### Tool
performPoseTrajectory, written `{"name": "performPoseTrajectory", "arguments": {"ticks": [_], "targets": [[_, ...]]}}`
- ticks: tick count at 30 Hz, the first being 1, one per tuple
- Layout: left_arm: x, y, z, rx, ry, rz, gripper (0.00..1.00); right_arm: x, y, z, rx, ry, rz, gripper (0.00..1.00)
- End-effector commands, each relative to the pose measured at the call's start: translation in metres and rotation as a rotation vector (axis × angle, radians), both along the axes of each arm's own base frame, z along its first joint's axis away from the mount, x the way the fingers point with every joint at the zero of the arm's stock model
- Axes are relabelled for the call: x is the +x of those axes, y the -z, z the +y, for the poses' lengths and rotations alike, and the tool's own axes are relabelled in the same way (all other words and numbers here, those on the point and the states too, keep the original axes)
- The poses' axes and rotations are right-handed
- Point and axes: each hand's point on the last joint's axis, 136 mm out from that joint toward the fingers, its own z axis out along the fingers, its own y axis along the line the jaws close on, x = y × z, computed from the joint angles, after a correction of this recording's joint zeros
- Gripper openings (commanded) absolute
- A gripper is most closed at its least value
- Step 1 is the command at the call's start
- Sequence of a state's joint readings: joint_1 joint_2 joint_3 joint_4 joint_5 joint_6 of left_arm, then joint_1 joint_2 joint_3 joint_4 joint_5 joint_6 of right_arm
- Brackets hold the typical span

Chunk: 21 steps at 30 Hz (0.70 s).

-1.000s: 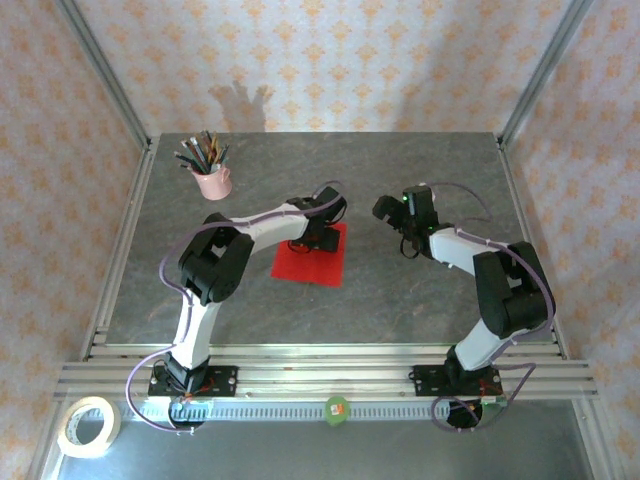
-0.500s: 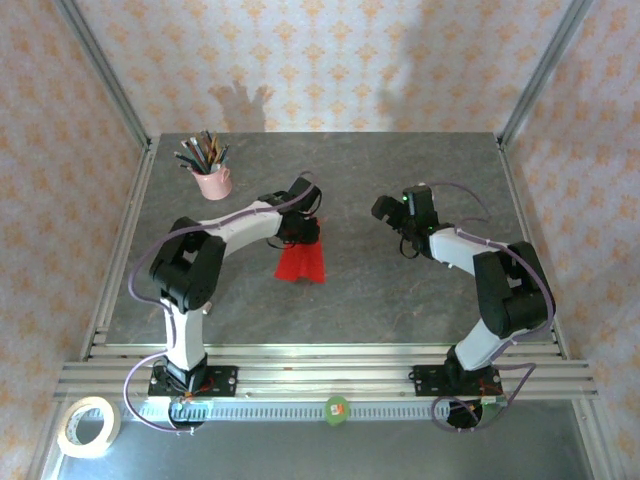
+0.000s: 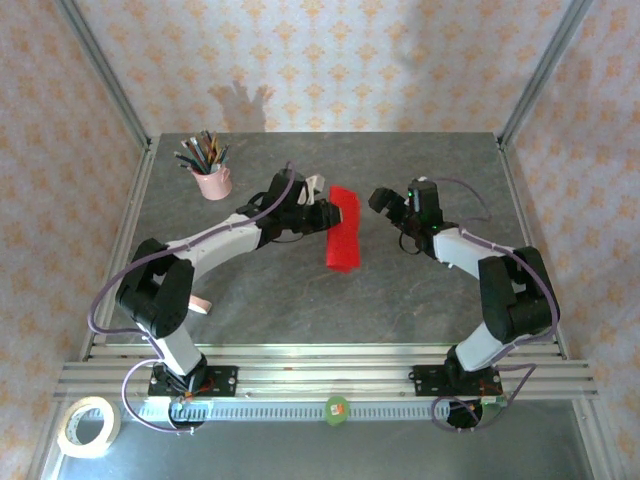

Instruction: Fold a paper plane with a square sheet of paper (pick it up from the middle)

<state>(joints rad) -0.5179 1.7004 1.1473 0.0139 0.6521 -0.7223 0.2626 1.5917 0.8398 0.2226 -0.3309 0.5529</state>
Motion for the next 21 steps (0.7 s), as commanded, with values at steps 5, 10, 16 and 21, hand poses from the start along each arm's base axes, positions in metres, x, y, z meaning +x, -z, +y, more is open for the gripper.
{"name": "performPoseTrajectory", "arguments": {"ticks": [5,10,16,21], "targets": [[0.005,0.036,0.019,-0.090,-0.028,0.095,0.21,0.000,-0.018,0.013,0.061,-0.072,-0.038,0.99],[0.003,0.075,0.041,-0.047,-0.059,0.154,0.21,-0.013,-0.004,0.031,0.124,-0.169,0.021,0.91],[0.002,0.112,0.063,0.055,-0.060,0.195,0.21,-0.035,0.011,0.054,0.221,-0.285,0.106,0.76],[0.001,0.133,0.071,0.155,-0.045,0.220,0.23,-0.055,0.029,0.079,0.215,-0.353,0.170,0.68]]}}
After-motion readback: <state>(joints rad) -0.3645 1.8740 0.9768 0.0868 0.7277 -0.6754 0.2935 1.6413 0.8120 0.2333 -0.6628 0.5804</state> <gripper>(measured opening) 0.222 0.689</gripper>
